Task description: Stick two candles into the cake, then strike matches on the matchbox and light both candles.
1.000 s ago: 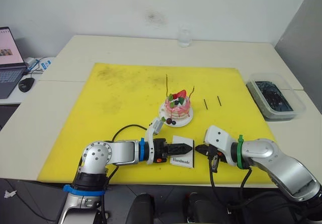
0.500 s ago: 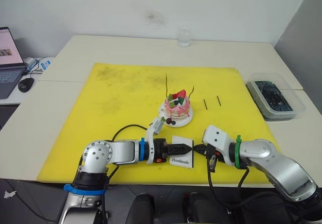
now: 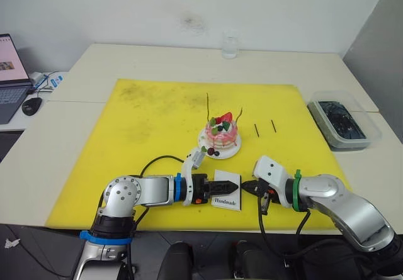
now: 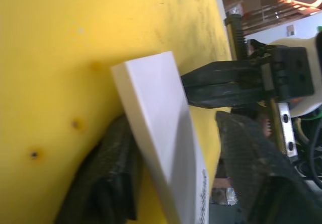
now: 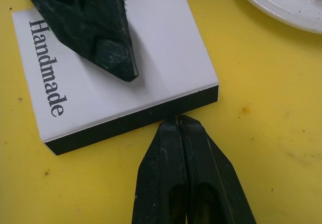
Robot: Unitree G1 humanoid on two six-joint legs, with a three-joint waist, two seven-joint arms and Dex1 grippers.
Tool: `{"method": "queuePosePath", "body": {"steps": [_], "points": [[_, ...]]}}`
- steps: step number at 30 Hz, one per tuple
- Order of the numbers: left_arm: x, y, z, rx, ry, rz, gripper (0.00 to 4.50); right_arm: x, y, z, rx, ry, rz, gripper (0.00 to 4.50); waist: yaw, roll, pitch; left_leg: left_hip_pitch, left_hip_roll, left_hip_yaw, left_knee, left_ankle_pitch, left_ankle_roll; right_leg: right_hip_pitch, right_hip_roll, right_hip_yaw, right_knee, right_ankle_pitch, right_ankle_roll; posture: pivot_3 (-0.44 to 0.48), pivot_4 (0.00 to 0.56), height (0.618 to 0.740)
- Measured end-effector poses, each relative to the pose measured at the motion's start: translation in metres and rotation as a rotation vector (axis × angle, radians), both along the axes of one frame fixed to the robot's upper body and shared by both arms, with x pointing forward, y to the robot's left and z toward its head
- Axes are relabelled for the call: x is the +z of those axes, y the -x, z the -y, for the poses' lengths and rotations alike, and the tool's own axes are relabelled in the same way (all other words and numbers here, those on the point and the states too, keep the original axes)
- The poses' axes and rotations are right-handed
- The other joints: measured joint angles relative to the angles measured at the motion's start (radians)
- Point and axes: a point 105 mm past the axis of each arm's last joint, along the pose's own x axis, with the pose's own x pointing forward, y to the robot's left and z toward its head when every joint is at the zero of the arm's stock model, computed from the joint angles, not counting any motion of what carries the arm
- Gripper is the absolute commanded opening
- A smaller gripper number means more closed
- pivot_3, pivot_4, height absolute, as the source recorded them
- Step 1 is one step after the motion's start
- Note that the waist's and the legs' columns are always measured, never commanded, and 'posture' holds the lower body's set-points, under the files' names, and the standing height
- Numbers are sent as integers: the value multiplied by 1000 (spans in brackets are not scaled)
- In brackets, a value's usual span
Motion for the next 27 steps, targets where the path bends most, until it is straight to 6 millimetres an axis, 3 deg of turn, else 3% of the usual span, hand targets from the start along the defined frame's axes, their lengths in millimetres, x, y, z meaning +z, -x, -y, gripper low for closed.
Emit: {"method": "queuePosePath", "body": {"steps": [4,22,27], "points": [[-1,1,0,-3,-2,5,102,0,0,0,-8,-3,-9,0,0,0,0,0,0,0,-1,0,0,0,0,0,0,0,0,0,150,740],[-1,3,0,-11,11,14,47,1,2,1,-29,-15,-14,0,0,0,0,0,0,0,-1,0,0,0,0,0,-1,-1,-1,0,150,740],[-1,3,0,-11,19,-3,1427,0,3,-1,-17,-3,2,0,0,0,0,0,0,0,-1,0,0,0,0,0,-1,-1,-1,0,150,740]]}}
